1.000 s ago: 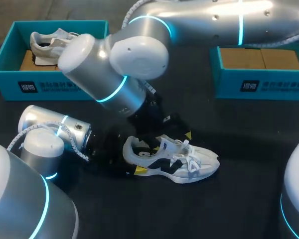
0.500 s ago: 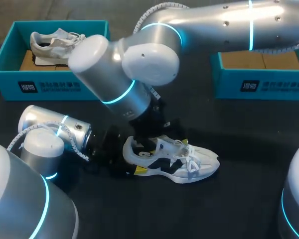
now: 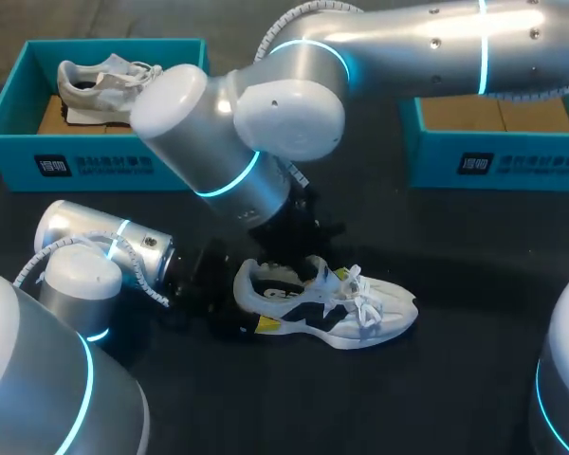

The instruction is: Take the shoe out of the shoebox, open the shoe tongue, remove and reinsert the insole, then place the shoe into the shoebox

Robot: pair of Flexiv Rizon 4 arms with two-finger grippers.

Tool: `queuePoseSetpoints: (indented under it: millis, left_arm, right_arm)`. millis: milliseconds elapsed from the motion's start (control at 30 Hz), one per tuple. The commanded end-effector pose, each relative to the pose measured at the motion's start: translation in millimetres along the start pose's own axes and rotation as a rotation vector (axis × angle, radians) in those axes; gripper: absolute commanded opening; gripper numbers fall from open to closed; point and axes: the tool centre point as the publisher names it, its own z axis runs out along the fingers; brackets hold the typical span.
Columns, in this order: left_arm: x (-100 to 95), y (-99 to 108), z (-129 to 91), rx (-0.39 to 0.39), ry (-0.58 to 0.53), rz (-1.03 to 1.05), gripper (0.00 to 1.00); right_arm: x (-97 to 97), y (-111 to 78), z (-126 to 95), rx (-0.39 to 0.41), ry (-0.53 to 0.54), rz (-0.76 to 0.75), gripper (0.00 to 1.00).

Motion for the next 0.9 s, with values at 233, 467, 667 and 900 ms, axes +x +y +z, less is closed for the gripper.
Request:
queuePoseSetpoints:
  millis: [233, 467, 667, 900]
  left_arm:
    - [-1.2, 2, 1, -0.002, -0.002, -0.001, 0.00]
    - [-1.2, 2, 1, -0.002, -0.002, -0.001, 0.00]
    - [-1.2, 2, 1, -0.002, -0.002, -0.001, 0.00]
    - [-1.2, 2, 1, -0.002, -0.002, -0.001, 0.00]
  right_arm:
    - [-7.4, 2.7, 7, 0.006, 0.022, 0.463, 0.00]
    - [-23.1, 7.4, 13, -0.002, 0.174, 0.410, 0.00]
    - [-40.3, 4.6, 23, -0.010, 0.305, 0.401, 0.00]
    - [-51.2, 9.0, 39, -0.023, 0.479, 0.345, 0.00]
